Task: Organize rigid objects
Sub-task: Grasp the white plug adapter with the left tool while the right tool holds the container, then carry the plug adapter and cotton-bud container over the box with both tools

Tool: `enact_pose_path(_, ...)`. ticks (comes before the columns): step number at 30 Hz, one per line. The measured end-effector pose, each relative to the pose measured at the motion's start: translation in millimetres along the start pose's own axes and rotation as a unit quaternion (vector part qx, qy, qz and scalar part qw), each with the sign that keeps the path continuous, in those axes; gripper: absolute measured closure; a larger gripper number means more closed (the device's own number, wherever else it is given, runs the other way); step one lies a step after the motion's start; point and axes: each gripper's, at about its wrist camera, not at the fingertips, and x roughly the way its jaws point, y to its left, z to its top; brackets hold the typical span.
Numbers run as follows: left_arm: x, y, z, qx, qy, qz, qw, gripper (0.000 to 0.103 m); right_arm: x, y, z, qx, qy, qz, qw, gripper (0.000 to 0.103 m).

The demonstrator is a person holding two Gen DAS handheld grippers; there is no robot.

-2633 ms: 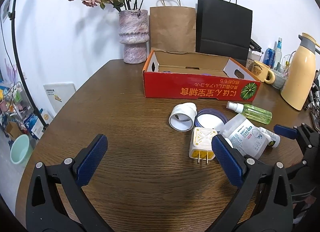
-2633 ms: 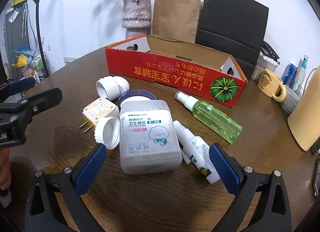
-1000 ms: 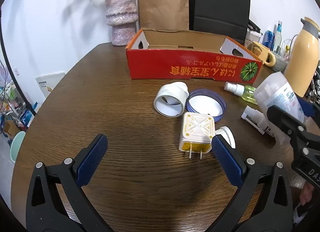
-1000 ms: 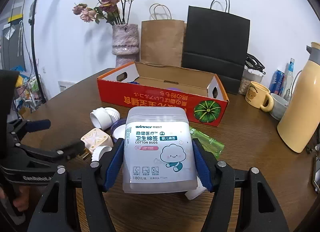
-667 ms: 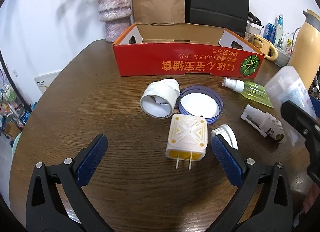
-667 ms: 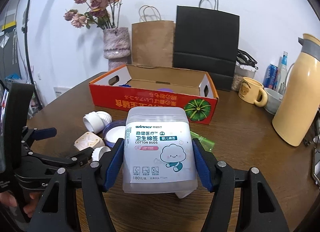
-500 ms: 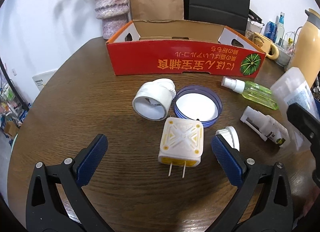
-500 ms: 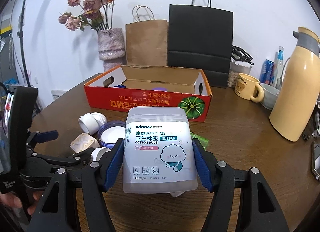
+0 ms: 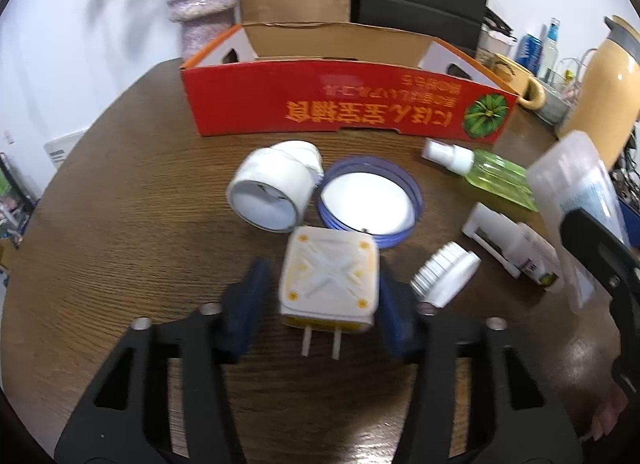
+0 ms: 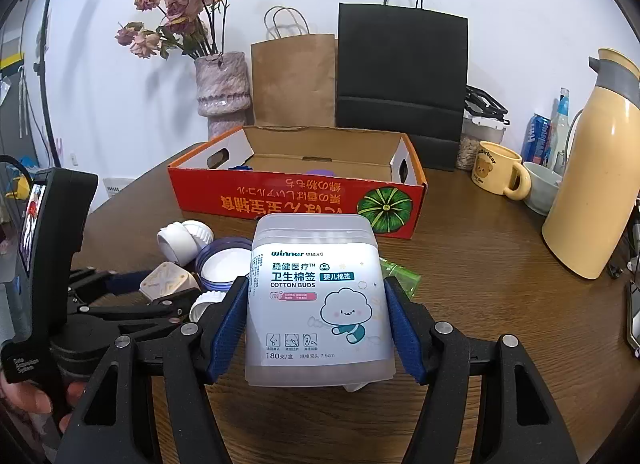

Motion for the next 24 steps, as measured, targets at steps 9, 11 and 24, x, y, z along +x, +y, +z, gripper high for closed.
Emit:
enact_pose_path(9,-21,-2,-3,0.007,-0.032,-0.003,0.9994,0.068,-1,3,-1,-0.006,-0.002,0.001,1.000,0.033)
enact_pose_path(11,-25,-1,-4,0.006,-0.040,-0.002,0.9992,0.068,-1,4,-1,-0.007,-0.002,0.001,1.000,0.033)
enact_pose_path(24,-53,3,-6,-0.005,-0.084,0.013,0.9963,0.068,-2,7,-1,-0.013,-0.007,0.002,1.000,0.033)
